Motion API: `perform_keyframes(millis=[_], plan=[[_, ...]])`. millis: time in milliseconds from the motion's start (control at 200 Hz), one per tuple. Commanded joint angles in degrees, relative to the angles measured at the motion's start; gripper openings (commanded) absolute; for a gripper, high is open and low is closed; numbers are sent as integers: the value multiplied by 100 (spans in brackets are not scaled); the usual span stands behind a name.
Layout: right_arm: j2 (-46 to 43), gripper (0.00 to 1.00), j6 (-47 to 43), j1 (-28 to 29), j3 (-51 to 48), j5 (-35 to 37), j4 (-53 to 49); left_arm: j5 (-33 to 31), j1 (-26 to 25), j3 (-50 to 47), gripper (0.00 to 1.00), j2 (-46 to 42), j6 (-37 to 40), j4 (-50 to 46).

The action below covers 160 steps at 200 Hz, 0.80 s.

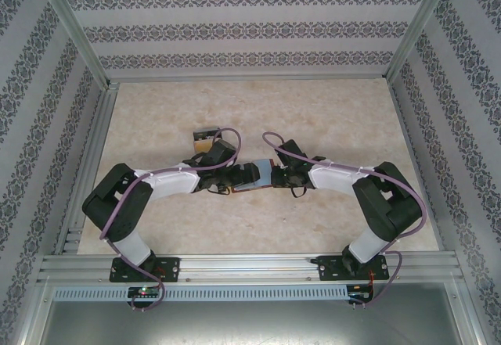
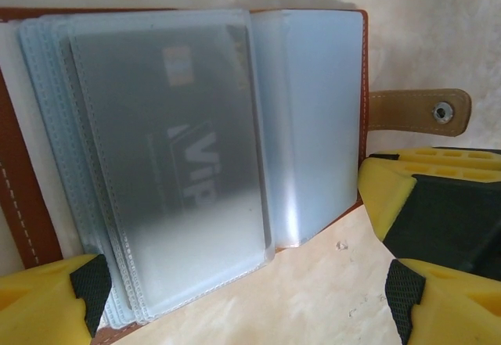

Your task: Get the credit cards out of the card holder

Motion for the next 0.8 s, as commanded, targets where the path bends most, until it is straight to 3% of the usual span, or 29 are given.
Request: perform_keyframes(millis=[0, 220, 455, 794], plan=[[64, 20, -45, 85, 34, -54, 62, 197, 28, 1, 93, 105, -139, 311], [75, 20, -47, 95, 34, -62, 62, 329, -16, 61, 93, 204, -186, 485], [92, 20, -36, 116, 56, -71, 53, 471, -60, 123, 100, 342, -207, 612], [83, 22, -32, 104, 71, -32, 36, 322, -52, 30, 99, 153, -143, 605]])
